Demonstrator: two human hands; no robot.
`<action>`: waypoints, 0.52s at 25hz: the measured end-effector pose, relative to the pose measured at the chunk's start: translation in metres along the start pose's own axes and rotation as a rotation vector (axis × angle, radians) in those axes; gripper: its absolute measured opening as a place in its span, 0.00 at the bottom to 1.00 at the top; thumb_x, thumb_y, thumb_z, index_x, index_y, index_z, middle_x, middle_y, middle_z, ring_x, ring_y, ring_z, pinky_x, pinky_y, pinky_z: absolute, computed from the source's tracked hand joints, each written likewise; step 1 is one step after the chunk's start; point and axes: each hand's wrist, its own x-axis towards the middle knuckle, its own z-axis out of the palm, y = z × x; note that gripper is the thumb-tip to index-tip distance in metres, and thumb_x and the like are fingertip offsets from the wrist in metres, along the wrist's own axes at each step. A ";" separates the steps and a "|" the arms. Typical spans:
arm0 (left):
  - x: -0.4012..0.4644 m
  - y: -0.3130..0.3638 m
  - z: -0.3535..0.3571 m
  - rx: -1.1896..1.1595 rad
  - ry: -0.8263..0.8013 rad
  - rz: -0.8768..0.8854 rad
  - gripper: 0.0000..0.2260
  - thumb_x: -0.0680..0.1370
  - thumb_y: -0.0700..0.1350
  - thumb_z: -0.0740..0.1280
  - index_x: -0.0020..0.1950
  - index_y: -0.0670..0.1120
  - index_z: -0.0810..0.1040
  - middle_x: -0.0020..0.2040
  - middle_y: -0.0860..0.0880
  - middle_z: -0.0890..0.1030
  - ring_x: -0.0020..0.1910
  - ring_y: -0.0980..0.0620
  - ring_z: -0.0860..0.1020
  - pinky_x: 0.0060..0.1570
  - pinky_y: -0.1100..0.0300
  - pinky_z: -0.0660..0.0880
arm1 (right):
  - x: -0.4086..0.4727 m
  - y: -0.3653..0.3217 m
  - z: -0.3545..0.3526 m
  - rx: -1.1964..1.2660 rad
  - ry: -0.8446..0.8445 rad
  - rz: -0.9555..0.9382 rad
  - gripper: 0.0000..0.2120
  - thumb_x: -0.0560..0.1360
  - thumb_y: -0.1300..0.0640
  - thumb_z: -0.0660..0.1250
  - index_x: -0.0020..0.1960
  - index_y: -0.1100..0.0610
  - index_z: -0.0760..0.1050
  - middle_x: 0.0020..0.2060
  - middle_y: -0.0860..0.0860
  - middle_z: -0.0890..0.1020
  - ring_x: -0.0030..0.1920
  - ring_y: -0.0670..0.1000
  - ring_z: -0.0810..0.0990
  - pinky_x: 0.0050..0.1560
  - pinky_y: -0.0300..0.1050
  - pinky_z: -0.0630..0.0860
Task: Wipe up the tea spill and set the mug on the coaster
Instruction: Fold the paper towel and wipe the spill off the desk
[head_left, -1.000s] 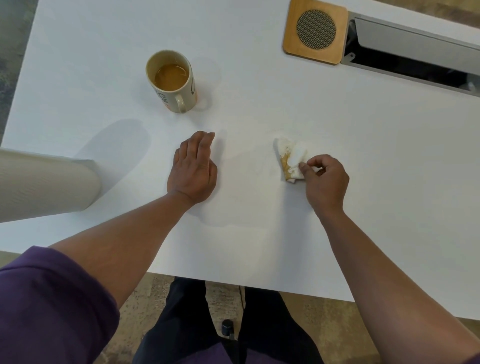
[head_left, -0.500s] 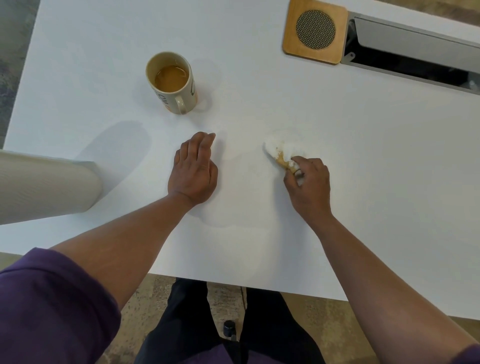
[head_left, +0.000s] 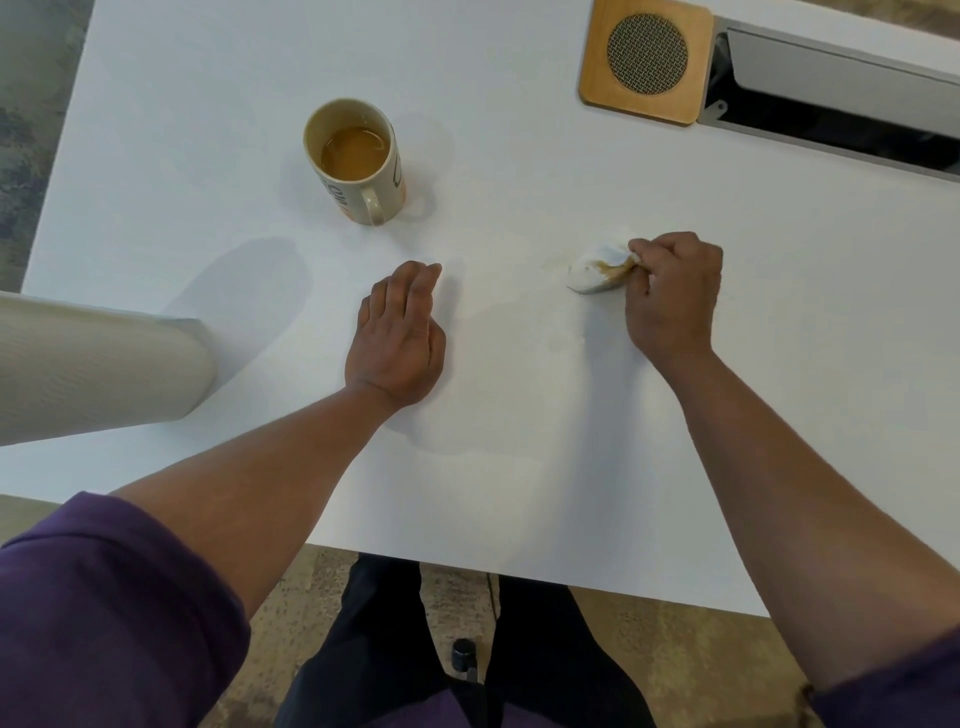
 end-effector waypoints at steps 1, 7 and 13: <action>0.000 0.000 0.000 -0.001 -0.002 -0.002 0.27 0.76 0.41 0.58 0.77 0.46 0.62 0.73 0.42 0.68 0.66 0.39 0.68 0.65 0.45 0.68 | 0.006 -0.004 0.005 0.000 -0.023 -0.007 0.18 0.77 0.64 0.60 0.63 0.58 0.81 0.56 0.57 0.79 0.60 0.63 0.73 0.58 0.46 0.68; 0.001 0.000 0.000 0.002 -0.006 0.001 0.27 0.76 0.42 0.57 0.76 0.46 0.62 0.73 0.43 0.67 0.66 0.41 0.67 0.65 0.46 0.67 | 0.014 -0.052 0.033 0.089 -0.287 -0.234 0.17 0.74 0.66 0.62 0.60 0.60 0.83 0.56 0.59 0.81 0.56 0.63 0.78 0.58 0.50 0.73; 0.000 0.000 0.001 0.002 0.005 0.007 0.27 0.76 0.41 0.59 0.76 0.46 0.62 0.73 0.43 0.67 0.66 0.41 0.67 0.64 0.46 0.67 | -0.029 -0.045 0.027 0.110 -0.492 -0.390 0.16 0.71 0.67 0.64 0.54 0.58 0.84 0.52 0.56 0.84 0.51 0.60 0.79 0.54 0.49 0.74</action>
